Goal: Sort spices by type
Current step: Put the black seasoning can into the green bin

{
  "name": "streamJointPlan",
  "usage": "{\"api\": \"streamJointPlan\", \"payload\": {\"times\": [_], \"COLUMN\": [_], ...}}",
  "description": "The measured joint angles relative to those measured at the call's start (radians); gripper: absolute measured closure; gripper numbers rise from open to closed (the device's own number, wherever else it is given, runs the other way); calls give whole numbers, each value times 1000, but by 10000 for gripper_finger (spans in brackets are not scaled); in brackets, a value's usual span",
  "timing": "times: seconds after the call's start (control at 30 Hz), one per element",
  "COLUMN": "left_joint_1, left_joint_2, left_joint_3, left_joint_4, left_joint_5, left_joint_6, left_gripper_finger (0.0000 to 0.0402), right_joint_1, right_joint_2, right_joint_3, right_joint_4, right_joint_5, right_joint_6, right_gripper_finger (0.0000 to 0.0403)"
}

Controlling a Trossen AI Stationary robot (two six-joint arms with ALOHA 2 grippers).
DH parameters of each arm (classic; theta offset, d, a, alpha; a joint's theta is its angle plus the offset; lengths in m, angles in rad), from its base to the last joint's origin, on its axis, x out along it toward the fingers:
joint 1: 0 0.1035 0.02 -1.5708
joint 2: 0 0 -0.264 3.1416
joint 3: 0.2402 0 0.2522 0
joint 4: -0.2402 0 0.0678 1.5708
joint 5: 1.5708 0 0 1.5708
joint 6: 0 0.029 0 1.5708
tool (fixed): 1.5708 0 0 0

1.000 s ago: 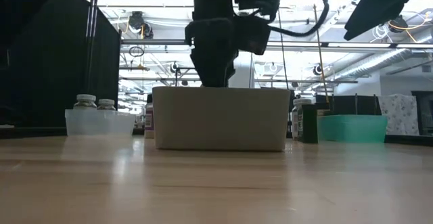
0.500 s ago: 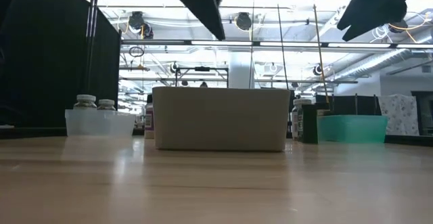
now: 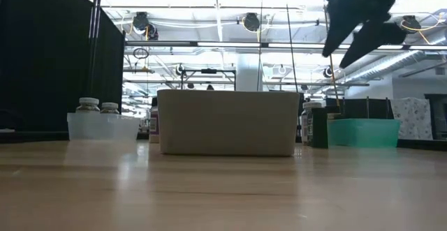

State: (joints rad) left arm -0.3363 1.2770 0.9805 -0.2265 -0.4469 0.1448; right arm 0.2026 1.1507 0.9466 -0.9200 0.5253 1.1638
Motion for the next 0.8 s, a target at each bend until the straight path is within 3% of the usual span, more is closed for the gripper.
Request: {"api": "streamJointPlan", "payload": {"times": [0.17,0.4,0.63,0.8], "left_joint_1": [-34,-52,-52,-64], "left_joint_2": [-134,-220,-217,-217], "left_joint_3": [-109,-124,-124,-124], "left_joint_4": [146,132,-13,-80], "left_joint_5": [-64,-112,-114,-113], "left_joint_6": [107,75,46,-31], "left_gripper_finger": [155,155,155,155], "right_joint_1": [-160,-306,-407,-463], "right_joint_2": [22,79,260,369], "right_joint_3": [21,126,287,343], "right_joint_4": [34,-53,-241,-253], "right_joint_5": [-170,-244,-335,-365], "right_joint_6": [-50,-63,-69,-156], "right_gripper_finger": [156,156,156,156]}}
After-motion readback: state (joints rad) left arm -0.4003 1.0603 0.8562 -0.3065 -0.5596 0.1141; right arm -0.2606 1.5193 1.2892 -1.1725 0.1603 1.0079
